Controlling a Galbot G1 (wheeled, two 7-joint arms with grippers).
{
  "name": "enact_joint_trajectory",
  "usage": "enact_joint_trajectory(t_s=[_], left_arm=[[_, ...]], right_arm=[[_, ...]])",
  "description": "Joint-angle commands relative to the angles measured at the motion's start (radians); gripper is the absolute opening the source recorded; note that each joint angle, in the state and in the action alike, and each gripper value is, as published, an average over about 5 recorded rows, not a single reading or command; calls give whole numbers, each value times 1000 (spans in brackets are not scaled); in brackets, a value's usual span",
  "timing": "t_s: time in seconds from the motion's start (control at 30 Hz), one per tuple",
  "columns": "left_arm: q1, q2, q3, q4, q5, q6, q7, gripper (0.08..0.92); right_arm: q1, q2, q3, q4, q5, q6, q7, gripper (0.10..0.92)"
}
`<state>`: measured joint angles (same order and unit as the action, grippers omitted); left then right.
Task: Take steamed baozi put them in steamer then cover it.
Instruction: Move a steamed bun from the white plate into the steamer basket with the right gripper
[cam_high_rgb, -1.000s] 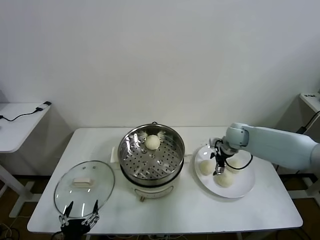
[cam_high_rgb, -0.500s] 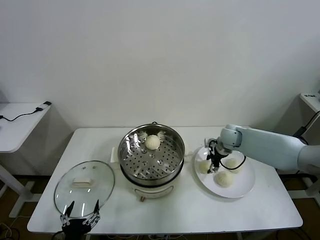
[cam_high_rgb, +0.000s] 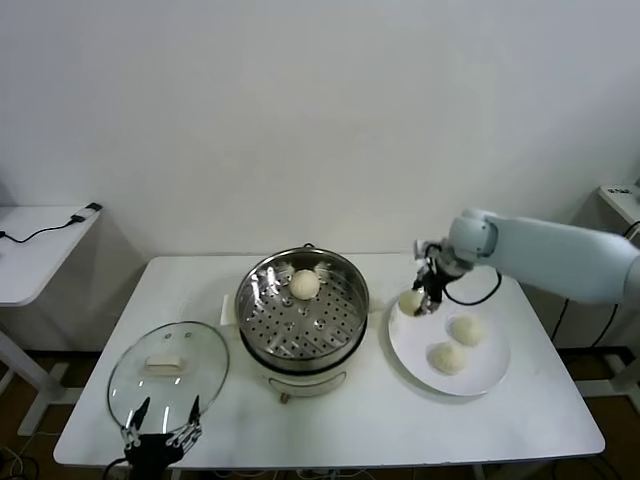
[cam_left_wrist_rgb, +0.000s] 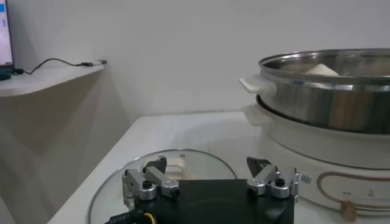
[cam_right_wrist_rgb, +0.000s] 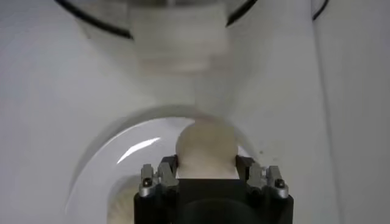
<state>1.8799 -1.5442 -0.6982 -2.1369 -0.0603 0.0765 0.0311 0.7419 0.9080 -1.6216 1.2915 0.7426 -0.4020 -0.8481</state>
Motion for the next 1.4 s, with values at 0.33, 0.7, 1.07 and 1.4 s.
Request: enact_joint_trajectory(t_s=[0.33,0.7,1.07,1.4], left_arm=[[0,2,2,-4,-1,0,0,823],[12,-4,-8,-22,-5,3,0,823],[12,-9,-2,-19,-1,4,-1,823],[17,-11,0,-27,-2,5,-1,823]], right_arm=[[164,467,67,158,333,-184,171,636],[-79,592,41,-33,219,-209,237,636],[-160,627,53,-91,183,-235,295,636],[-128,573,73,-49,200,-241,302,792]])
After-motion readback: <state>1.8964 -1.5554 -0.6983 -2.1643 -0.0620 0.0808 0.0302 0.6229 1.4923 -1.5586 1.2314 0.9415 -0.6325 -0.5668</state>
